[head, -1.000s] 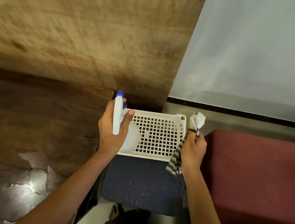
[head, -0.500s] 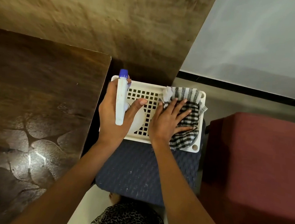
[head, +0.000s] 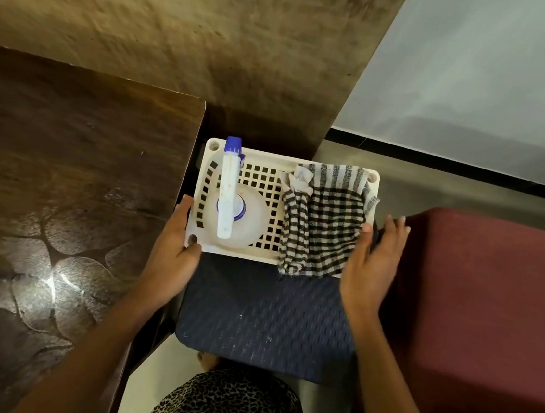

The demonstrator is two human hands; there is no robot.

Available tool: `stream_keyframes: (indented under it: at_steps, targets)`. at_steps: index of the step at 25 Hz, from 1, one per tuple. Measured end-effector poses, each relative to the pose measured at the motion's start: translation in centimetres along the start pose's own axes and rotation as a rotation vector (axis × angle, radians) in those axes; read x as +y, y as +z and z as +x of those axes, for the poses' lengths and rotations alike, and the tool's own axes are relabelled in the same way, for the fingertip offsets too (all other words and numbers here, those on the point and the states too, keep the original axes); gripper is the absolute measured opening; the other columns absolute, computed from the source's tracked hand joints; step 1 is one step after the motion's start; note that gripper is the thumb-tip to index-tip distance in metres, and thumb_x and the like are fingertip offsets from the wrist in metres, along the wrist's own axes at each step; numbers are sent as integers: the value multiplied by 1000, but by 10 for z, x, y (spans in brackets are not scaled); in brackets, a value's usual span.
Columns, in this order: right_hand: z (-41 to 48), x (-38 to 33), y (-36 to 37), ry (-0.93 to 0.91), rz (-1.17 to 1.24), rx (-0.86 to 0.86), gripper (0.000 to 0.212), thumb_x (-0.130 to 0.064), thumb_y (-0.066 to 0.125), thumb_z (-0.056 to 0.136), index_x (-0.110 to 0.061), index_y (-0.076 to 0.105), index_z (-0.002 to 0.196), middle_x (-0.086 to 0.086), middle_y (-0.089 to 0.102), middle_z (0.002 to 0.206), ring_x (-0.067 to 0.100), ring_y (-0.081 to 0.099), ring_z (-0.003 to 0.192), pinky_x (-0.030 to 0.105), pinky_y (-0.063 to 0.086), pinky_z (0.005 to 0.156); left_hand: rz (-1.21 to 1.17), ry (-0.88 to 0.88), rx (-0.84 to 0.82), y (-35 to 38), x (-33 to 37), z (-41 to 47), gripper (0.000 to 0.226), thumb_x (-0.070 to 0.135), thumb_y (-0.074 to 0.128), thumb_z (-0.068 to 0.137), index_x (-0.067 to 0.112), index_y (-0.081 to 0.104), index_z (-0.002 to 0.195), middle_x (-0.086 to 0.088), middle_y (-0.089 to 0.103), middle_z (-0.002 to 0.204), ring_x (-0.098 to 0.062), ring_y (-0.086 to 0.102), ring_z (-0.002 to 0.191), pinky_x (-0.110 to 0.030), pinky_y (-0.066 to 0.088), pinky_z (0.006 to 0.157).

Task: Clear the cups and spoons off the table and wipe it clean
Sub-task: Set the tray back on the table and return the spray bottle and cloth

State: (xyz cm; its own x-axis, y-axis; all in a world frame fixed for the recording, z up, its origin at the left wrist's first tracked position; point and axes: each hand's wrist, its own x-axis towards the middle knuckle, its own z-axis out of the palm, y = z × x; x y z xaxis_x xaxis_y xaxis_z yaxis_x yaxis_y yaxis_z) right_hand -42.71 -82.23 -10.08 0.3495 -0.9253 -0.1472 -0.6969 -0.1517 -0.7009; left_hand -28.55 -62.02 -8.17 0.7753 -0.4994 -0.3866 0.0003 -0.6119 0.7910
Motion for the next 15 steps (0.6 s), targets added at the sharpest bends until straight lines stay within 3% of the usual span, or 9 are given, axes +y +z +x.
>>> stream_keyframes:
  at_steps: [2, 6, 9, 12, 15]
  targets:
    - [4, 19, -8, 134, 95, -54, 48, -26, 37, 100, -8, 29, 144, 6, 26, 153, 16, 19, 142, 21, 17, 111, -27, -114, 65, 4, 2, 6, 48, -4, 41, 92, 15, 37, 137, 9, 47, 128, -6, 45, 116, -23, 37, 98]
    - [3, 22, -2, 153, 157, -140, 45, -12, 38, 100, -11, 31, 145, 3, 44, 142, 13, 42, 129, 21, 33, 106, -191, -331, 128, 9, -14, 27, 30, 13, 50, 94, 18, 55, 124, -2, 63, 117, -18, 59, 107, -40, 47, 97]
    - [0, 21, 0, 147, 150, -162, 46, -3, 40, 97, -15, 40, 141, -1, 55, 126, 6, 51, 110, 16, 39, 95, -154, -348, 158, 11, -17, 27, 32, 6, 50, 92, 15, 57, 122, -5, 63, 118, -22, 58, 109, -44, 47, 98]
    - [-8, 27, -3, 195, 151, -144, 44, 0, 41, 95, -13, 46, 137, 4, 60, 123, 10, 55, 107, 25, 44, 97, -135, -337, 157, 15, -19, 16, 32, 5, 49, 93, 13, 56, 122, -8, 63, 119, -25, 57, 111, -46, 46, 98]
    - [-24, 36, -12, 215, 149, -128, 44, 1, 41, 95, -12, 47, 136, 3, 60, 122, 12, 56, 109, 25, 43, 98, -125, -341, 152, 21, -21, -4, 31, 8, 50, 93, 13, 55, 123, -7, 62, 119, -23, 57, 110, -43, 47, 97]
